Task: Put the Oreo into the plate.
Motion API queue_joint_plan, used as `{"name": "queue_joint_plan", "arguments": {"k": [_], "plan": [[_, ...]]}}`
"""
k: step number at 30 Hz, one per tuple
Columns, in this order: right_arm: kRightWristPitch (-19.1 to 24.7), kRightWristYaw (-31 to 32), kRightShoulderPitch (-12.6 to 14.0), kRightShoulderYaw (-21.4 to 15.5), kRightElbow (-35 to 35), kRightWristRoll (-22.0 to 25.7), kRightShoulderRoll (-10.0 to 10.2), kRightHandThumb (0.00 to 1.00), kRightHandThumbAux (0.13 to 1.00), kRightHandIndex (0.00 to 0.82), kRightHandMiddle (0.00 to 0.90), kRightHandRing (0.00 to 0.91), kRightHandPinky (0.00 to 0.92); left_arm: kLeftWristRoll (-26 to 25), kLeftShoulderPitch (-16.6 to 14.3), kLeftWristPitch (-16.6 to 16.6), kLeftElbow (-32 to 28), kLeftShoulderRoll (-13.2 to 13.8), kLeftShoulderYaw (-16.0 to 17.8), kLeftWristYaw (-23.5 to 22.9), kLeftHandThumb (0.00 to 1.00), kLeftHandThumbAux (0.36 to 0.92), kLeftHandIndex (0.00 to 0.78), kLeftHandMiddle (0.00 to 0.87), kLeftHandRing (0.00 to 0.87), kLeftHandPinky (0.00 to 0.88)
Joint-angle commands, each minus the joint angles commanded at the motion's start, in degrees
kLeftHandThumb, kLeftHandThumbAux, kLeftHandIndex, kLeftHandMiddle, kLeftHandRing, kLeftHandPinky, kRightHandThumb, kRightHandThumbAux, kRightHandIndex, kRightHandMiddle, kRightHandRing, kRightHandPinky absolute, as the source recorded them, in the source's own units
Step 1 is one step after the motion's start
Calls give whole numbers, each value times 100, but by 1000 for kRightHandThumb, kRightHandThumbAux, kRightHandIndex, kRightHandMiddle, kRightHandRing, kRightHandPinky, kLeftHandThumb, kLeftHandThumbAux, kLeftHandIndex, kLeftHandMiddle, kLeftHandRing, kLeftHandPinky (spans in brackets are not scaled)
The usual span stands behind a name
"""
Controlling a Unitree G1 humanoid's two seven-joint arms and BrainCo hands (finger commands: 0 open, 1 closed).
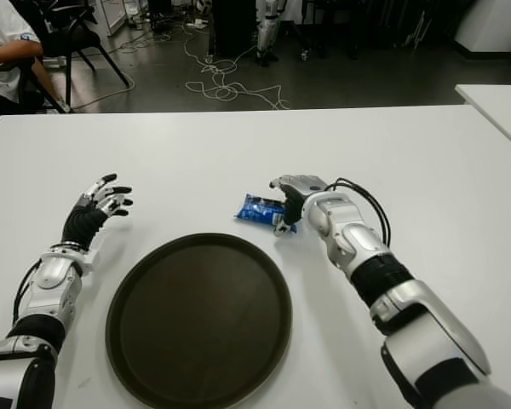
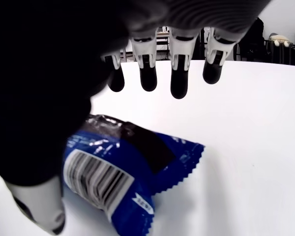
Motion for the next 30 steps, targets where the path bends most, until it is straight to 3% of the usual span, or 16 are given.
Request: {"name": "queue_joint_plan", "arguments": {"k": [9,22,30], "plan": [[-246,-261,-73,17,521,44,177,0,771,102,120,118,87,77,23,-64,-62,-15,-57,77,293,618,157,306,335,379],[-215,-541,-235,47,1271,49,514,0,800,97,119,107,87,122,56,-140,-106,-58,-88,150,283,614,147,305,335,374],[-284,-801,-356,23,1667,113,601,0,800,102,114,99,84,169,38,-172,-64,-68,-106,222,285,629,152,307,337,380]]}}
